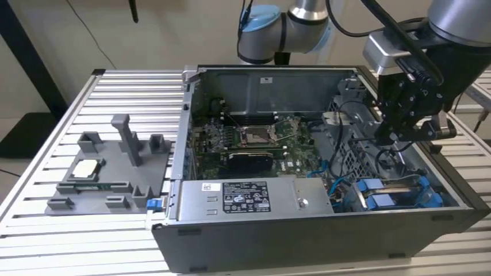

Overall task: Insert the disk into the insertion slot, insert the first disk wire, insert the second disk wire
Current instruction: 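Insert the first disk wire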

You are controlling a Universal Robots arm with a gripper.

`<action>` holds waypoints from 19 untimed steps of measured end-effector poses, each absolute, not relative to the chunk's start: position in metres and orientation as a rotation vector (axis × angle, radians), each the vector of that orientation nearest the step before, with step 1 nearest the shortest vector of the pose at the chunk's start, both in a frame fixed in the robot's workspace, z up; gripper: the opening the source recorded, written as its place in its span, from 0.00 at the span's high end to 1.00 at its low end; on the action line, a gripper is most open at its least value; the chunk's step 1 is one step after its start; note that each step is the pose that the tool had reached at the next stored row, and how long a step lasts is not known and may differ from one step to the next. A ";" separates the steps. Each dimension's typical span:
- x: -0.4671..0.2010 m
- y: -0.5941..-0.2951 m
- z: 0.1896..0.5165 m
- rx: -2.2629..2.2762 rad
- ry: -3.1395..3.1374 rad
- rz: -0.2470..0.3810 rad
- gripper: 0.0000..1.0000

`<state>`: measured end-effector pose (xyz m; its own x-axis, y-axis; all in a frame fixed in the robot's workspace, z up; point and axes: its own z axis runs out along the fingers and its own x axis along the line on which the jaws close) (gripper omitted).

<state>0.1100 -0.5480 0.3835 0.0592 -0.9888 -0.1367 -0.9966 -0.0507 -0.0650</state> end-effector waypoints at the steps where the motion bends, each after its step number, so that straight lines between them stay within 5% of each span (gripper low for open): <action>1: 0.110 -0.548 0.384 -2.178 2.061 0.082 0.80; 19: 0.111 -0.547 0.384 -2.196 2.076 0.054 0.73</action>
